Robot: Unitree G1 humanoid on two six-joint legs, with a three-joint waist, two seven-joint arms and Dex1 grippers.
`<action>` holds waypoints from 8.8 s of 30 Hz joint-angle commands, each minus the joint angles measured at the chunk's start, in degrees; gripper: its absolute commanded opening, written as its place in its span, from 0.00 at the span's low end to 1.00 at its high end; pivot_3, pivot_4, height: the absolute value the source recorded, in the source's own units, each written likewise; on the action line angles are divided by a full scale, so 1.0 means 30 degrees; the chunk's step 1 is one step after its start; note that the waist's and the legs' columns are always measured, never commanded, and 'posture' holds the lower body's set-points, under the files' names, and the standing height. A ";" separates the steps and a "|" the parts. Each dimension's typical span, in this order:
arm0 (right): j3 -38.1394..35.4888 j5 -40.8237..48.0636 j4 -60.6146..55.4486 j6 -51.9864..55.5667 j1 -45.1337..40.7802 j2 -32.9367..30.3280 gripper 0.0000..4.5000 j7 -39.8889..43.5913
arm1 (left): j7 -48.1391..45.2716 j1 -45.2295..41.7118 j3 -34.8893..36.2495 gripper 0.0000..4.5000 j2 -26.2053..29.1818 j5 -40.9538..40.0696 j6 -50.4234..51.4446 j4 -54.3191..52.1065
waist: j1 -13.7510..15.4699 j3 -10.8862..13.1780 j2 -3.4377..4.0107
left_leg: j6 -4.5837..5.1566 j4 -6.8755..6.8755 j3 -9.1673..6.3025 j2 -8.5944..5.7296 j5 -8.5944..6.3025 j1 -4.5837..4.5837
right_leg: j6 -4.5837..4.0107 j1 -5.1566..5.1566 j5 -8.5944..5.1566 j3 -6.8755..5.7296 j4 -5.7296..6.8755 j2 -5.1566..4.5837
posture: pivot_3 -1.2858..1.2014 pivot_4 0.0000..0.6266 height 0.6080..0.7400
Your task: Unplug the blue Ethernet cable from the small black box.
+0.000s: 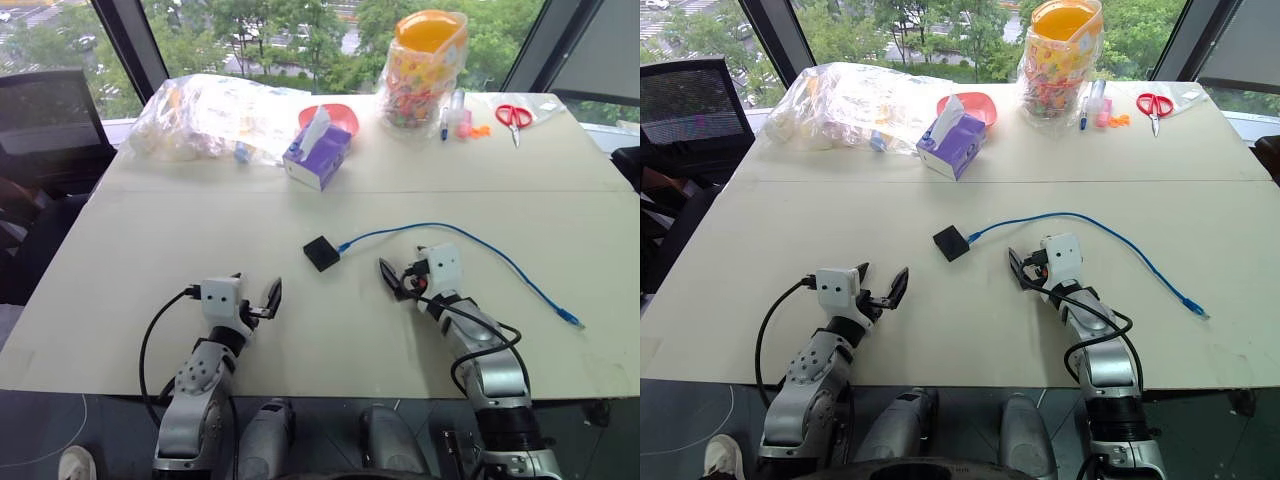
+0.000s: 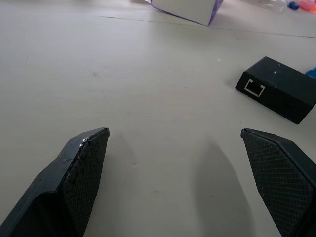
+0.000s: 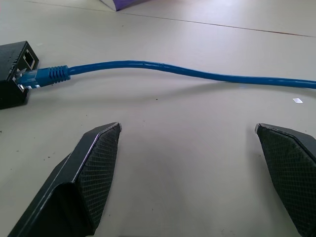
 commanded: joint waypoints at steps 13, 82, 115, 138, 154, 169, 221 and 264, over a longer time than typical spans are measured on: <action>-0.0030 0.2099 -0.1695 0.2510 -0.2479 -0.2543 1.00 0.3582 | -0.1574 -0.0796 0.0263 0.99 0.1090 -0.1541 0.1565 -0.0095 | 0.0044 0.0218 0.0066 | 0.0015 -0.0010 0.0006 -0.0012 0.0010 -0.0013 | -0.0007 0.0015 0.0011 -0.0001 0.0035 0.0007 | 0.52 0.24 0.90; 1.0699 -1.1211 2.4222 -1.6759 -2.4095 -0.0912 0.01 1.1146 | -0.8723 -0.4504 0.4271 1.00 1.1253 -0.8579 0.8065 -0.2720 | -0.0683 0.0710 -0.0156 | -0.0310 -0.0229 -0.0008 0.0050 0.0300 0.0076 | 0.0106 -0.0311 0.0086 0.0103 0.0683 0.0146 | 0.52 0.24 0.90; 0.7042 -1.3370 0.4861 -1.7557 -1.0918 -0.6045 0.00 0.1093 | -1.0719 -1.1835 0.2315 0.80 0.8959 -1.1884 1.0381 0.1010 | -0.0641 0.0705 -0.0200 | -0.0298 0.0035 -0.0008 0.0048 0.0325 0.0116 | 0.0106 -0.0182 0.0085 0.0119 0.0811 0.0148 | 0.52 0.24 0.90; 0.7273 -0.6069 0.4762 -1.5582 -1.0565 -0.6163 0.83 0.8025 | -1.1466 -0.9956 0.2113 0.10 0.9298 -1.1409 1.0154 -0.0566 | -0.0622 0.0706 -0.0203 | -0.0292 0.0049 -0.0013 0.0049 0.0322 0.0125 | 0.0107 -0.0157 0.0085 0.0118 0.0815 0.0148 | 0.52 0.24 0.90; 0.4619 0.6377 0.5013 0.1097 -1.3463 -0.6225 0.83 1.8900 | -1.3261 -0.8838 0.2604 0.10 1.0639 -1.2387 0.9871 -0.1692 | -0.0603 0.0711 -0.0202 | -0.0273 0.0050 -0.0025 0.0056 0.0310 0.0158 | 0.0041 -0.0121 0.0048 0.0109 0.0806 0.0147 | 0.52 0.24 0.90; 0.5033 0.6650 0.5410 0.4705 -1.4449 -0.6116 0.83 2.2513 | -1.3324 -0.9143 0.2346 0.10 1.0869 -1.3073 1.0246 -0.2298 | -0.0606 0.0710 -0.0205 | -0.0268 0.0048 -0.0017 0.0053 0.0303 0.0136 | 0.0054 -0.0140 0.0053 0.0106 0.0784 0.0146 | 0.52 0.24 0.90; 0.5799 0.5585 0.6847 0.5682 -1.5677 -0.5564 0.59 2.4761 | -1.3345 -0.9067 0.1829 0.10 1.0797 -1.2565 0.9412 -0.2835 | -0.0602 0.0711 -0.0206 | -0.0267 0.0047 -0.0015 0.0053 0.0300 0.0049 | 0.0107 -0.0201 0.0082 0.0101 0.0738 0.0147 | 0.52 0.24 0.90; 0.4033 -0.0064 1.8838 -0.4739 -1.7269 -0.4923 0.01 1.6217 | -1.2514 -0.9341 0.0406 0.10 0.9901 -0.7690 0.4889 0.0559 | -0.0620 0.0713 -0.0206 | -0.0267 0.0046 0.0004 0.0047 0.0301 0.0040 | 0.0106 -0.0213 0.0091 0.0104 0.0729 0.0147 | 0.52 0.24 0.90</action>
